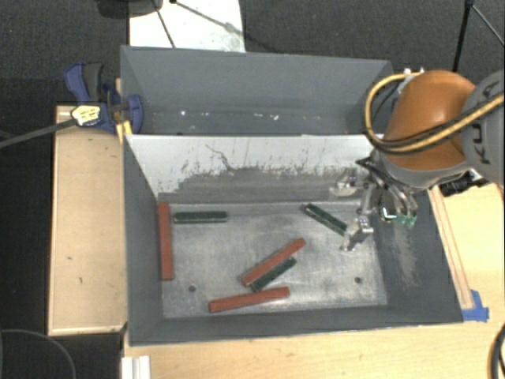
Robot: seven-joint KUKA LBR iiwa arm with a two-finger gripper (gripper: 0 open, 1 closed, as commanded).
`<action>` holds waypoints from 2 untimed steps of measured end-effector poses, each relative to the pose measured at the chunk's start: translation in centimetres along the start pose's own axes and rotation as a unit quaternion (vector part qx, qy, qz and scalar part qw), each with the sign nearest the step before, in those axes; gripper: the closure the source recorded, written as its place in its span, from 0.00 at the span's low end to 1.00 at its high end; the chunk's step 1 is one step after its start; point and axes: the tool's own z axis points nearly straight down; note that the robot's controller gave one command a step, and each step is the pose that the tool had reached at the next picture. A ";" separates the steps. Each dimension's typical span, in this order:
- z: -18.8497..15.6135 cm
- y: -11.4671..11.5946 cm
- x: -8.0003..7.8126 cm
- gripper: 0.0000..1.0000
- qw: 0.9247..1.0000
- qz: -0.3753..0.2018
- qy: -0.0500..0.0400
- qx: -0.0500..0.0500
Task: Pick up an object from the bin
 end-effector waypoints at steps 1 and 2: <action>-0.4 0.0 -0.2 0.00 1.000 -0.001 -0.004 0.000; 8.8 -2.6 -2.6 1.00 0.999 -0.048 -0.009 0.000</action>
Offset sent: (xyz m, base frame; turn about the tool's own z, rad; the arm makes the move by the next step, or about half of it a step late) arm 0.0208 -0.0270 -0.0927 -0.0976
